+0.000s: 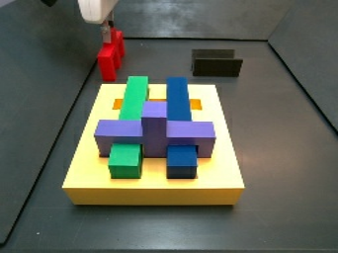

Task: Pick up the red object. Move up. Move to above the board. Insert the red object.
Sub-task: Move up, then move to above the board.

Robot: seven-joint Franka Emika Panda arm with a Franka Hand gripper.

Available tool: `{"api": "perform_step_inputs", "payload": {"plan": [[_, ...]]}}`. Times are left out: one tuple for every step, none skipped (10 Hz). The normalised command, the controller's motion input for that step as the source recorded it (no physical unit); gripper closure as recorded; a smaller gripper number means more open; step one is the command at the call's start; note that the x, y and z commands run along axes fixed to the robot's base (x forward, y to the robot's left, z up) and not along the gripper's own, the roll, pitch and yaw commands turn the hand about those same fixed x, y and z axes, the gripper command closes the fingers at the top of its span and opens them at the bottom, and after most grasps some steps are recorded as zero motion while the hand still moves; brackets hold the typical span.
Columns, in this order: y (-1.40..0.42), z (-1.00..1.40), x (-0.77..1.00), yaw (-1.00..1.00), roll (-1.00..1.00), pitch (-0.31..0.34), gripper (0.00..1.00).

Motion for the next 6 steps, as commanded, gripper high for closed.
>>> {"api": "perform_step_inputs", "payload": {"plan": [[0.00, 0.83, 0.00, 0.00, 0.00, 0.000, 1.00], [-0.07, 0.79, -0.02, -0.01, -0.02, 0.029, 1.00], [-0.07, 0.61, -0.05, 0.00, -0.03, 0.054, 1.00], [-0.05, 0.42, -0.04, 0.01, -0.03, 0.040, 1.00], [0.00, 1.40, 0.00, 0.00, 0.00, 0.000, 1.00], [0.01, 1.40, 0.00, -0.01, 0.00, 0.000, 1.00]]}}
